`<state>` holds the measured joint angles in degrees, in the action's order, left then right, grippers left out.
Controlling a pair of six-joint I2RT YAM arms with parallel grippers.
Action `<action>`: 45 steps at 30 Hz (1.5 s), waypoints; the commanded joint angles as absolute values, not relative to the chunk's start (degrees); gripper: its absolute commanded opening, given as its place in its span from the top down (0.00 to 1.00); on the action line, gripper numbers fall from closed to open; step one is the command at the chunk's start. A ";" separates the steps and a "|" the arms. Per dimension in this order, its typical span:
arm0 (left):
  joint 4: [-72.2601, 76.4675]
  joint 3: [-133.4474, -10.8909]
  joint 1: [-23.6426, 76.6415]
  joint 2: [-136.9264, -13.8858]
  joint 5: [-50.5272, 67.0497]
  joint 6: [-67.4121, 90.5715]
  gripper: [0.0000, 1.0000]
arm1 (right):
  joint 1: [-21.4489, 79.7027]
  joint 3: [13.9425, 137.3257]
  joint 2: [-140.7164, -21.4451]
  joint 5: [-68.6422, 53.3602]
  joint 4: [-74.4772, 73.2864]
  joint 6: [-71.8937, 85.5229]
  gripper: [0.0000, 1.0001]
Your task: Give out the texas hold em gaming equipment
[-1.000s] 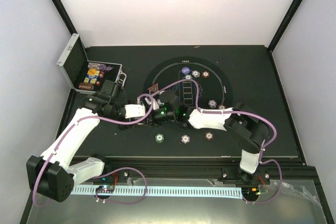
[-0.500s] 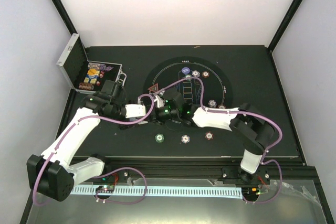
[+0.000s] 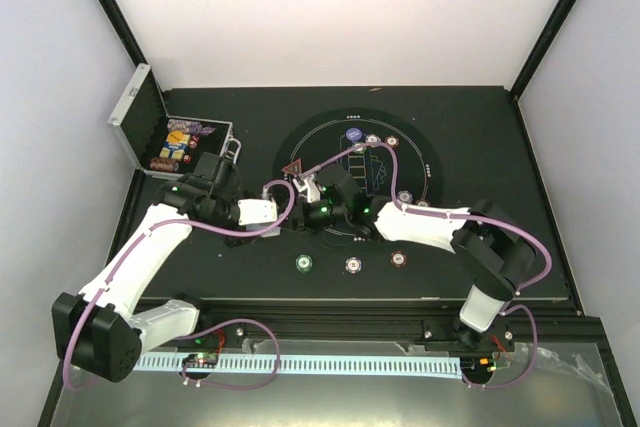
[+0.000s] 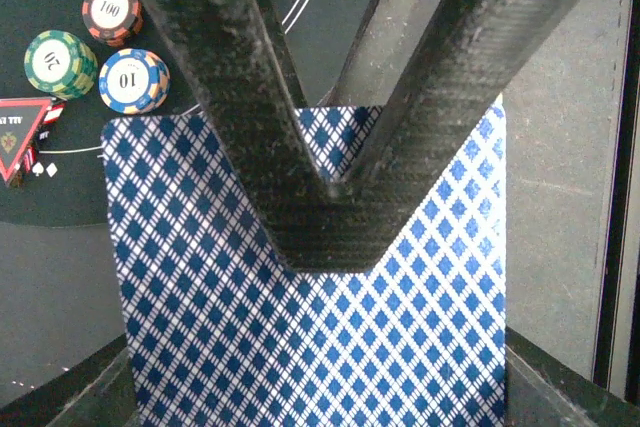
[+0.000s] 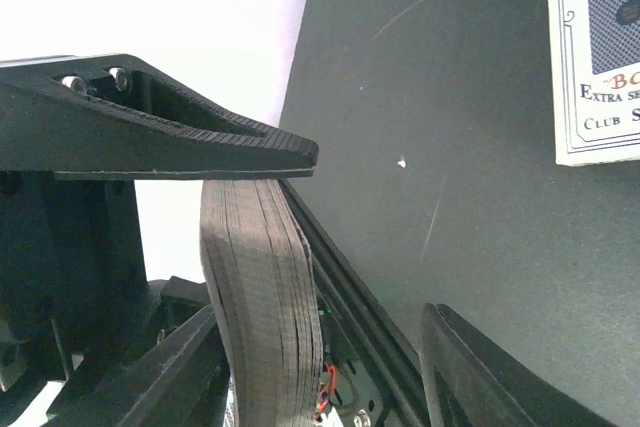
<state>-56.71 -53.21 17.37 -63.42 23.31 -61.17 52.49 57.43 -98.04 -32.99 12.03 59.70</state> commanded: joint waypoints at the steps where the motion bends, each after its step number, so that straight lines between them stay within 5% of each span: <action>1: -56.94 -54.58 17.40 -63.66 23.90 -62.40 0.98 | 51.60 56.43 -97.70 -29.44 5.39 57.23 0.47; 11: -56.47 -54.23 17.42 -64.80 22.63 -62.32 0.98 | 51.62 55.85 -95.71 -29.46 6.42 57.51 0.53; 30: -54.41 -52.99 17.40 -66.80 20.85 -60.99 0.99 | 51.42 54.42 -91.96 -29.55 8.77 59.62 0.99; 45: -53.84 -52.93 17.40 -66.89 19.84 -60.56 0.98 | 48.25 44.53 -87.49 -35.65 27.36 69.66 0.99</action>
